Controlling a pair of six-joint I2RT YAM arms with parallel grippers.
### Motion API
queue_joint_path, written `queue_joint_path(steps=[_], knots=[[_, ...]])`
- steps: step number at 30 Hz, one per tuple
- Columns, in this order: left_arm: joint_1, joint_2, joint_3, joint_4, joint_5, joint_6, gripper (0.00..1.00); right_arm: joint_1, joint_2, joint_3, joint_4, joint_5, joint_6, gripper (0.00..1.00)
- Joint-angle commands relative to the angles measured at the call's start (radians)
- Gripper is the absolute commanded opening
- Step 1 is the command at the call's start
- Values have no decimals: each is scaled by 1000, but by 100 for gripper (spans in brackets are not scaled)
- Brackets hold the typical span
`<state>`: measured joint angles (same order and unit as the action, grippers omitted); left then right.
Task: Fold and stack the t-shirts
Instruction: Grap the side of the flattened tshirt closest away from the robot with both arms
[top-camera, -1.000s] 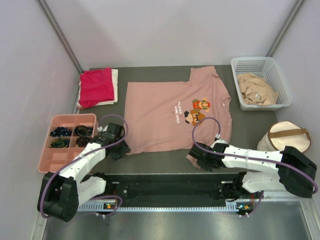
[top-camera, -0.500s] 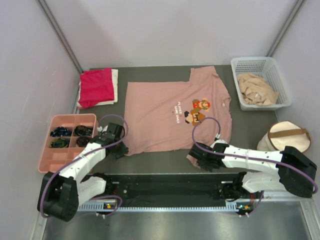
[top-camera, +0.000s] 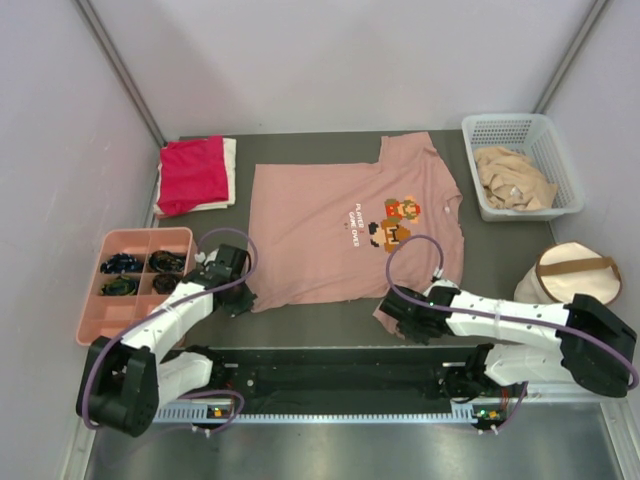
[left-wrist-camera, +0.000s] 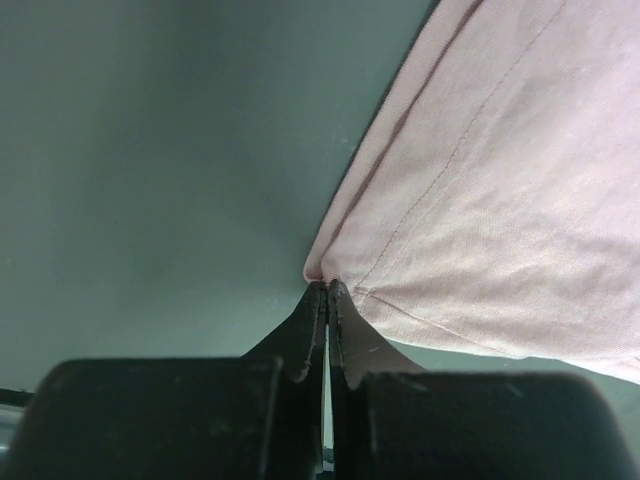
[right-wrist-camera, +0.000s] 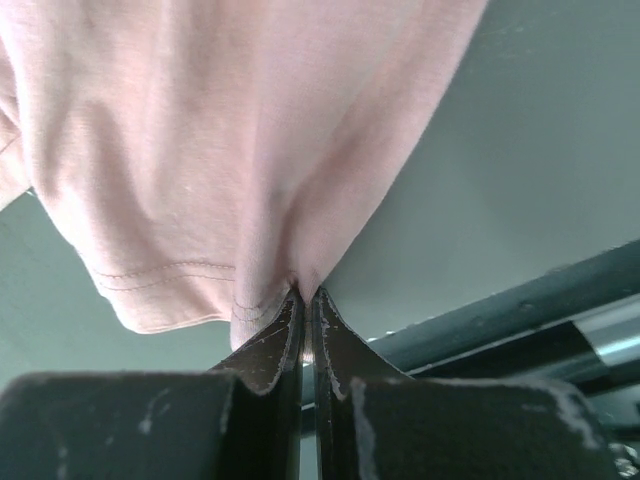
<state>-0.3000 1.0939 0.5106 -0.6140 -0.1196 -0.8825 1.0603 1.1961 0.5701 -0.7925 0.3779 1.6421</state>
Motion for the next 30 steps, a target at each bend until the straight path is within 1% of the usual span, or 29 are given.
queue_joint_path(steps=[1,3,4,8,10,11,16,21,23,26,30], knots=[[-2,-23,78,-10,-43,31,0,13,-52,40,-117,52,-10,0],[-2,-43,118,-42,-55,48,0,13,-91,57,-175,76,1,0],[-2,-61,132,-50,-67,54,0,13,-108,77,-244,85,10,0],[-2,-81,173,-98,-86,80,0,13,-203,119,-399,130,54,0],[-2,-84,172,-116,-86,79,0,13,-260,135,-454,150,85,0],[-2,-88,161,-115,-78,76,0,13,-277,140,-505,154,94,0],[-2,-94,143,-105,-61,54,0,13,-395,172,-638,193,168,0],[-2,-89,134,-101,-61,48,0,13,-464,232,-793,255,243,0],[-2,-89,134,-101,-61,48,0,13,-478,254,-823,280,240,0],[-2,-88,134,-104,-63,48,0,12,-490,277,-820,303,243,0],[-2,-86,134,-108,-64,43,0,13,-469,303,-821,318,236,0]])
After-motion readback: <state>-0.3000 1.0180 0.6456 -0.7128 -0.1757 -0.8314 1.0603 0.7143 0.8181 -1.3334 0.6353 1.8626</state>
